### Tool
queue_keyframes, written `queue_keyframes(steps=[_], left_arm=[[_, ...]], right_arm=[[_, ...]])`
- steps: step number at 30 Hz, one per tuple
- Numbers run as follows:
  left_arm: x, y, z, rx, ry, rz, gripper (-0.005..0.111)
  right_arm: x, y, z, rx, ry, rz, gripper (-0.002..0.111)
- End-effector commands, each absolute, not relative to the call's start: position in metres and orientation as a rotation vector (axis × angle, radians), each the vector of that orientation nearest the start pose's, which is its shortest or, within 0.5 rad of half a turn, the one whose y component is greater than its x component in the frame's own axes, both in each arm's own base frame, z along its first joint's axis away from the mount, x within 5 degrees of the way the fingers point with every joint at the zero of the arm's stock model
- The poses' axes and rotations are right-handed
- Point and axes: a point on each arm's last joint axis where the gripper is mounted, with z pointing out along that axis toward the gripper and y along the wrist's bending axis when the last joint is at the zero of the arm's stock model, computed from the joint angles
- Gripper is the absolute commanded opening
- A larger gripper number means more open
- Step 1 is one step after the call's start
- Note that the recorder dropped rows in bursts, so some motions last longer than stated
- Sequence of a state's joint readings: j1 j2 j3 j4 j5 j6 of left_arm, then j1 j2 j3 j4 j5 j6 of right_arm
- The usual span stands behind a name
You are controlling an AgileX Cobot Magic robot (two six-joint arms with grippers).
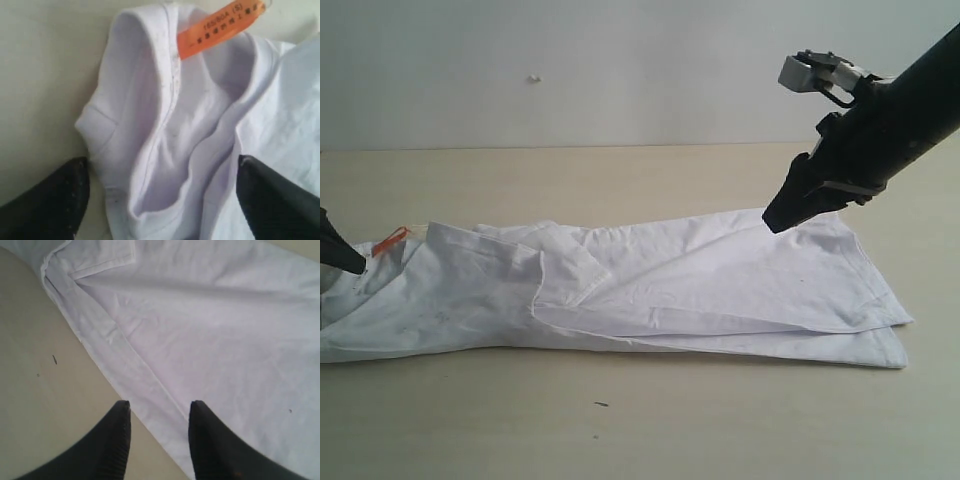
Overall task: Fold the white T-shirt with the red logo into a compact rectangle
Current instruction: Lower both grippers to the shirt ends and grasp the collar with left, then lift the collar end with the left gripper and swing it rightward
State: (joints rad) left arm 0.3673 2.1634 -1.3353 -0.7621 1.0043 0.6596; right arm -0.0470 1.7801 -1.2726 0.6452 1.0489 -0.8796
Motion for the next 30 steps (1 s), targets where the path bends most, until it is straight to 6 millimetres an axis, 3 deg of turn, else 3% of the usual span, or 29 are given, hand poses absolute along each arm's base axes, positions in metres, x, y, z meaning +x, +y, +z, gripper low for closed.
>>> queue_keyframes(steps=[1,4,9,12,14,16,22,30], left_arm=[[0.379,0.066,0.082,-0.090,2.900,-1.043,0.078],[0.381,0.036,0.075,0.024,2.943,-1.064,0.078],[0.381,0.004,0.071,0.212,3.014,-0.986,0.074],[0.381,-0.004,0.067,0.256,3.063,-0.898,0.051],[0.379,-0.006,0.066,0.276,3.100,-0.853,0.016],[0.379,-0.006,0.066,0.267,3.102,-0.853,0.001],[0.379,0.004,0.080,0.256,3.081,-0.834,0.001],[0.377,0.049,0.156,0.086,2.890,-0.776,0.001]], right_arm=[[0.351,0.031,0.238,-0.719,2.605,0.651,0.039],[0.351,0.031,0.238,-0.719,2.605,0.651,0.039],[0.351,0.031,0.238,-0.719,2.605,0.651,0.039],[0.351,0.031,0.238,-0.719,2.605,0.651,0.039],[0.351,0.031,0.238,-0.719,2.605,0.651,0.039],[0.351,0.031,0.238,-0.719,2.605,0.651,0.039],[0.351,0.031,0.238,-0.719,2.605,0.651,0.039],[0.353,0.031,0.238,-0.710,2.598,0.637,0.039]])
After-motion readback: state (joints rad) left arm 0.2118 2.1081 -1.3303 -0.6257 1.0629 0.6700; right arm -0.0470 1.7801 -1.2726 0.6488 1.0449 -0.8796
